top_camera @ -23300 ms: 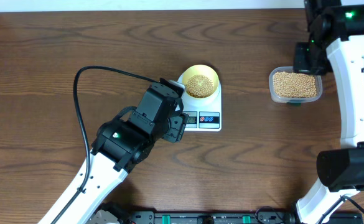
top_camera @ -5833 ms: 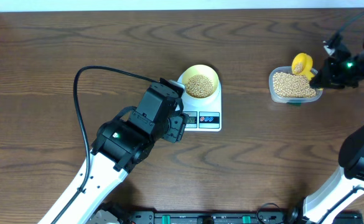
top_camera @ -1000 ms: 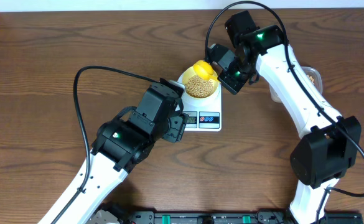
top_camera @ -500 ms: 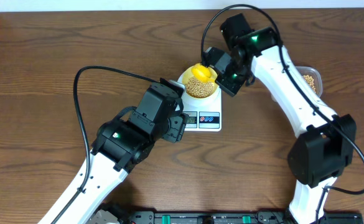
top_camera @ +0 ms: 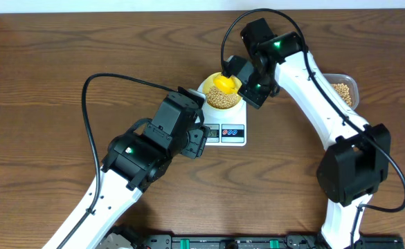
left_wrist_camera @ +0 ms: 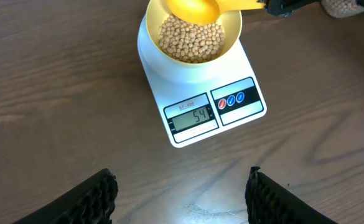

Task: Scoop item into bowl and weigh 50g on scale
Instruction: 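Scoop soybeans out of the yellow bowl with the right gripper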

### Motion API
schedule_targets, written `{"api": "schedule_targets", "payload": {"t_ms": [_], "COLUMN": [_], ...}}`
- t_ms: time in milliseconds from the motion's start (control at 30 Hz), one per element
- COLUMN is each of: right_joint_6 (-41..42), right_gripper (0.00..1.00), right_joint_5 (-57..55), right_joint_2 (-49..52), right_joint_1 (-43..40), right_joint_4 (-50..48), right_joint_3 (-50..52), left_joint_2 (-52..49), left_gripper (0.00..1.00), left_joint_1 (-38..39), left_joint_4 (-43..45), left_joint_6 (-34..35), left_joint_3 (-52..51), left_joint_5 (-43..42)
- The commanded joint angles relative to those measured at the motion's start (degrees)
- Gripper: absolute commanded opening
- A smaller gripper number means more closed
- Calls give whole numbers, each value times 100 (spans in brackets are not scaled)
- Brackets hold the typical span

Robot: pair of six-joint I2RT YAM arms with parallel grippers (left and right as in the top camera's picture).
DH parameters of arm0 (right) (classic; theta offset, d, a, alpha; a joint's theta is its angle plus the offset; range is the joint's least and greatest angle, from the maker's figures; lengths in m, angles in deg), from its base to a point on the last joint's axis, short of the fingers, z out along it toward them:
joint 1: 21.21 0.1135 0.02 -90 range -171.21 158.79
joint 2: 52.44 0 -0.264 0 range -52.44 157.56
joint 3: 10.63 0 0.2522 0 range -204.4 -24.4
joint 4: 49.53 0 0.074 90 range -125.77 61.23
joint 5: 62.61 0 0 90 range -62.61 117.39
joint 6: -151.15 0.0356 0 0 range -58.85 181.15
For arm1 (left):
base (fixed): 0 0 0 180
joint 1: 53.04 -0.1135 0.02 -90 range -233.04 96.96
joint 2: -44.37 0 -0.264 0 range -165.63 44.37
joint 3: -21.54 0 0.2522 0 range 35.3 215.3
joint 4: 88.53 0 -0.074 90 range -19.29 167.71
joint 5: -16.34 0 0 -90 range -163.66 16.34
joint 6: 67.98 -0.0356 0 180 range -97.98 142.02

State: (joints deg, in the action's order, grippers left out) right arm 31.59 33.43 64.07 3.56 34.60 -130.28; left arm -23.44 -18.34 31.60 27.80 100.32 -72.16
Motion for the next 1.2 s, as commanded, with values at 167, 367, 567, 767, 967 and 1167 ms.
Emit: {"api": "schedule_targets", "payload": {"t_ms": [167,367,567,767,967,1167], "right_joint_6": [-70,-26,-26,-28,-26,-4], "right_gripper": [1,1,1,1,1,1], "right_joint_5": [-297,-404,-369,-96,-22,190], "right_joint_2": [164,164,164,164,164,164], "right_joint_1": [120,170,221,227,227,227], "right_joint_4": [9,66,118,190,188,210], "right_joint_3": [39,48,48,48,48,48], "left_joint_2": [46,46,46,46,46,46], "left_gripper": [69,69,69,69,69,69], "left_joint_1": [-24,-24,-24,-24,-24,-24], "left_joint_4": [-13,-13,-13,-13,-13,-13], "left_joint_6": [31,31,31,31,31,31], "left_joint_3": [151,151,149,149,149,151], "left_joint_5": [50,48,50,50,50,50]}}
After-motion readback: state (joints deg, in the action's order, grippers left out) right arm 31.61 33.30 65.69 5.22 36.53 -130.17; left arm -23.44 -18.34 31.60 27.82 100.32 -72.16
